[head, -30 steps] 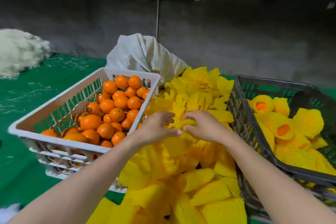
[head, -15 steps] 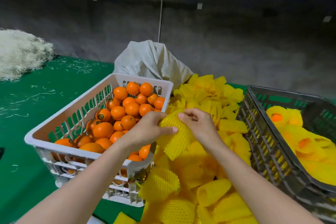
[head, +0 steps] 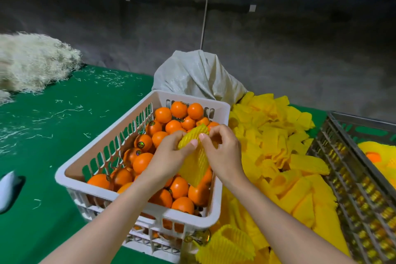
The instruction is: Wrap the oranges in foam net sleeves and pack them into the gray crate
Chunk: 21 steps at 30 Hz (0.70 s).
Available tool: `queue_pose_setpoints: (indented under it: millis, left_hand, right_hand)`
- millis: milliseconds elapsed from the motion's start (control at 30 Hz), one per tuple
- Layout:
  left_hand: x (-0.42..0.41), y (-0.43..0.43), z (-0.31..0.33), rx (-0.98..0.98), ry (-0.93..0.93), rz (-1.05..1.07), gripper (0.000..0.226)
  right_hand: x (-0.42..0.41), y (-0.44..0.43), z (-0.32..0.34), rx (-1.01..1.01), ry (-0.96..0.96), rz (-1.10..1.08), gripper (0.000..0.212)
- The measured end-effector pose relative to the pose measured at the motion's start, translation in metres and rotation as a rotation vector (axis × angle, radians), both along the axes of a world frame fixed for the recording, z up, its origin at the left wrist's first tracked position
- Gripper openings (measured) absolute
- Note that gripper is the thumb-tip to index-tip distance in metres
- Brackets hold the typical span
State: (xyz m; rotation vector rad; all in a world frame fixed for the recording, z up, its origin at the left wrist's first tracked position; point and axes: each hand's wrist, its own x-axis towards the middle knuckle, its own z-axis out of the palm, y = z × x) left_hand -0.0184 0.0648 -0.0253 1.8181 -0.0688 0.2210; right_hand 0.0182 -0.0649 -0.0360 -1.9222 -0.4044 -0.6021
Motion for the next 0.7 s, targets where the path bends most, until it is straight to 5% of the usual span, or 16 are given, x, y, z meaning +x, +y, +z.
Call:
queue_pose_setpoints:
  millis: [100, 200, 333, 367, 500, 567, 700]
  left_hand:
    - [0.025, 0.018, 0.006, 0.183, -0.005, -0.091, 0.016]
    - [0.066, 0.044, 0.011, 0.178, 0.168, -0.215, 0.019]
    - [0.125, 0.066, 0.001, -0.104, 0.443, -0.372, 0.038]
    - [0.142, 0.067, -0.009, -0.043, 0.435, -0.296, 0.040]
    - [0.194, 0.048, -0.065, 1.034, 0.377, -0.194, 0.060]
    - [0.205, 0.036, -0.094, 1.224, 0.407, -0.220, 0.062]
    - [0.222, 0.040, -0.108, 1.215, 0.396, -0.167, 0.073]
  right_hand:
    - [0.019, 0.014, 0.003, 0.076, 0.150, 0.131, 0.026]
    - [0.044, 0.025, 0.003, -0.068, 0.052, 0.049, 0.017]
    - [0.066, 0.023, -0.007, -0.130, -0.026, -0.021, 0.019]
    - [0.067, 0.021, -0.011, -0.134, -0.014, 0.003, 0.020]
    - [0.074, 0.017, -0.027, -0.314, 0.014, 0.049, 0.030]
    - [0.085, 0.015, -0.032, -0.322, 0.115, -0.017, 0.038]
    - [0.091, 0.011, -0.034, -0.267, 0.241, -0.017, 0.039]
